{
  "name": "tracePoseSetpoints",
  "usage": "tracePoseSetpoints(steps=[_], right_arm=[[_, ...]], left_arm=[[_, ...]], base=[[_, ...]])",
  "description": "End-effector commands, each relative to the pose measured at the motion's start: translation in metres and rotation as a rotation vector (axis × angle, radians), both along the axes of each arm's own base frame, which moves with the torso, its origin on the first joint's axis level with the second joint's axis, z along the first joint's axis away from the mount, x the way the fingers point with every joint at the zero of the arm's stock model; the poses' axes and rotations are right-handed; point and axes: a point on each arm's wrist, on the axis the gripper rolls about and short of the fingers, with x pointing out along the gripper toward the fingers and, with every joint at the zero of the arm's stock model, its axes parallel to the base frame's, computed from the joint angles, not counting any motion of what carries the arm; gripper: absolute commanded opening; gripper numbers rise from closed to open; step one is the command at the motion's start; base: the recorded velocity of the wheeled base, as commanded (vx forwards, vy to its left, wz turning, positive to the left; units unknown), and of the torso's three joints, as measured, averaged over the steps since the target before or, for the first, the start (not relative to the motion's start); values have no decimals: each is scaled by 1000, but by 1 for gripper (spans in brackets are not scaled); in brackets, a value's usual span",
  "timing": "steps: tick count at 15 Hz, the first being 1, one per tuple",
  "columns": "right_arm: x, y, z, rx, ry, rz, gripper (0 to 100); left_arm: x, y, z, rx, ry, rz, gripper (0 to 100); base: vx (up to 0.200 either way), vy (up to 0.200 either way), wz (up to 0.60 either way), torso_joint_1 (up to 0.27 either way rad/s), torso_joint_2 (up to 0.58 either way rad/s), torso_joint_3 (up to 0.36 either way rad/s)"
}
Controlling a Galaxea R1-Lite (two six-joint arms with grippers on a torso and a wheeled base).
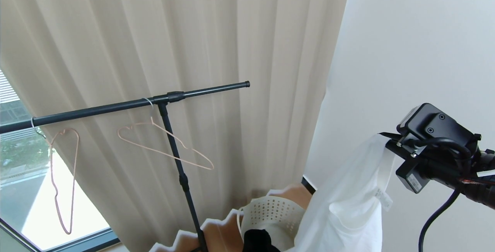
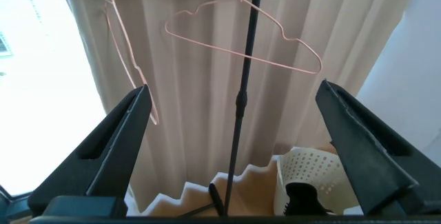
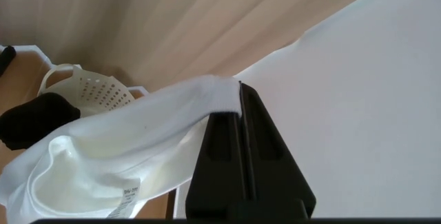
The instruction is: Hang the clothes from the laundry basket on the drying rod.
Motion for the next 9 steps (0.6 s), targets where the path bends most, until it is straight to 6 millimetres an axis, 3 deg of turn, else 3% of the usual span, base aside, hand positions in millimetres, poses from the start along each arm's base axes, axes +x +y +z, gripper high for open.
tracePoseSetpoints(steps=[1,2,9], right_arm=[[0,0,0,0,-1,1,0],[0,0,0,0,-1,1,0],[-5,-2,0,-12,-8,5,0]], left_arm=[[0,0,0,-1,1,1,100],[0,0,0,1,1,1,100],[0,0,0,2,1,1,100]], base=[[0,0,0,0,0,0],[0,0,0,0,0,0],[0,0,600,5,-1,0]])
